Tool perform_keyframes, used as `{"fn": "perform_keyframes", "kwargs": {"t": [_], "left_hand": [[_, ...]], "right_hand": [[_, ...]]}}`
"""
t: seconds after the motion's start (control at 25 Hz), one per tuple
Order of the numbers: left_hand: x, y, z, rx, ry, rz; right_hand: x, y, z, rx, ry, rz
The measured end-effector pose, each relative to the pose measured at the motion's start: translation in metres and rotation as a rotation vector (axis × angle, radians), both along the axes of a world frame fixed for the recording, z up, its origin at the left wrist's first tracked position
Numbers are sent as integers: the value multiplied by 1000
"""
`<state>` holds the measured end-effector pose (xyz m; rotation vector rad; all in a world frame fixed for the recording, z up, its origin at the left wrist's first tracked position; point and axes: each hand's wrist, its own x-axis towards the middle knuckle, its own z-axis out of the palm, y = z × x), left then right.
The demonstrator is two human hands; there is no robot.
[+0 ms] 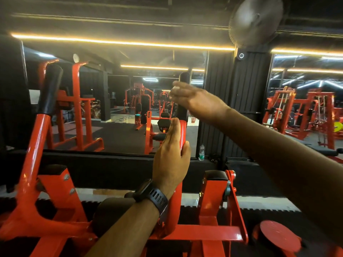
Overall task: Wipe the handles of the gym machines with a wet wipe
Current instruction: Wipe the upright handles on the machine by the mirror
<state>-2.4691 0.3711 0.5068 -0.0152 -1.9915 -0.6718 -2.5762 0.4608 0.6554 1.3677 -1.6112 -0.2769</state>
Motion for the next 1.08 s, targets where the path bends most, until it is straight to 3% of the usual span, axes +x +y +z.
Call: {"fn": "perform_keyframes", "kwargs": {"t": [0.36,0.48,0.6,0.8,0.96,1.08], "left_hand": [[-2,-4,-2,-16,12,-29],[-2,-3,-1,-9,19,-35],[-1,-3,1,-8,20,-36],[-2,-2,0,-6,24,-44],[-2,-3,0,2,23,-55],[-1,-2,-1,5,33,-74]], "right_hand": [[14,-17,37,221,198,-204],[16,-7,42,118,149,-227],[19,-3,36,162,187,-223],[25,-3,43,98,89,-177],[27,-3,46,-50,-3,-151],[29,-6,31,21,-46,-189]]}}
